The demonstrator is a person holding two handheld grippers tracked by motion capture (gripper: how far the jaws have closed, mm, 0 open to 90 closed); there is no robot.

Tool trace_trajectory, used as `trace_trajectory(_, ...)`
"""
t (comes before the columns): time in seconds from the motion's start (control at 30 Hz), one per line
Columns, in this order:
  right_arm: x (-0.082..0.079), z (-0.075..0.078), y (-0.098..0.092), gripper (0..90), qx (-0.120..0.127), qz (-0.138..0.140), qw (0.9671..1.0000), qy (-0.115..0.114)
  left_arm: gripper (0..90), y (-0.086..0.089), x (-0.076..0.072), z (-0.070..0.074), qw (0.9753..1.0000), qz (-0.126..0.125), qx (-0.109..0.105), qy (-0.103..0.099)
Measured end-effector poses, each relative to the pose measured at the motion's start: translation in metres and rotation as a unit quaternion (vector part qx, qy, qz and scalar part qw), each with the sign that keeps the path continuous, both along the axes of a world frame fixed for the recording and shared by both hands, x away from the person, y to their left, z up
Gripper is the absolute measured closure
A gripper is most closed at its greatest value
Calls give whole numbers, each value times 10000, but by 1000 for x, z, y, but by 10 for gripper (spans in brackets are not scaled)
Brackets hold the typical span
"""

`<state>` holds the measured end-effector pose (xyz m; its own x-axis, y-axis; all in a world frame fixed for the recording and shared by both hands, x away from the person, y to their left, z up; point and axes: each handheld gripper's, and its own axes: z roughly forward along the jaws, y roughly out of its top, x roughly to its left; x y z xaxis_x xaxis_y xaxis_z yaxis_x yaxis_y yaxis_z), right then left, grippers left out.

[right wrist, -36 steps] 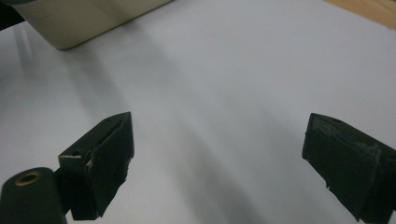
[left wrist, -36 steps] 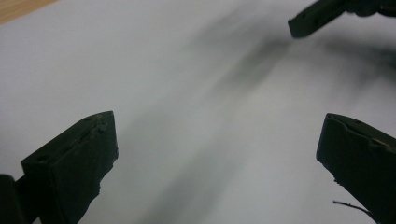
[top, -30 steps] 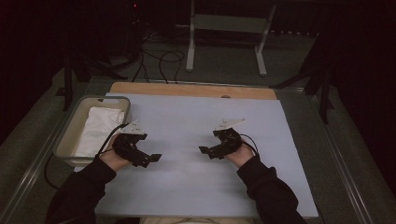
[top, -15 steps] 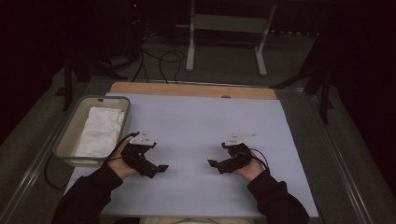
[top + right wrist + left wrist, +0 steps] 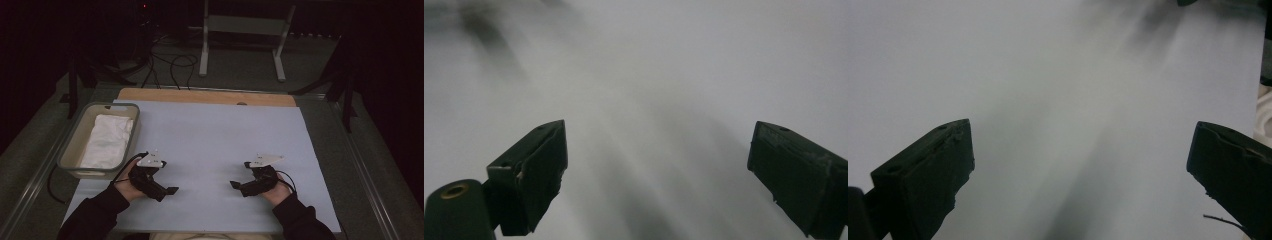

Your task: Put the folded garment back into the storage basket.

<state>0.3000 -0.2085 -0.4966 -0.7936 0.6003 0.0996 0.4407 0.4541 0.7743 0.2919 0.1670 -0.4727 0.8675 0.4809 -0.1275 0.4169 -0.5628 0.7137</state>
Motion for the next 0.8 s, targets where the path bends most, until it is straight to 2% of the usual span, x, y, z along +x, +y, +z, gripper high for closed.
trace_trajectory(0.37,-13,-2,-15,95,-31,31,9999,-147,0,11,-10,-14,10000,89,-38,-18)
trace_trajectory(0.8,-23,-7,-43,95,12,-243,9995,-185,0,27,-19,-29,9997,175,-137,32)
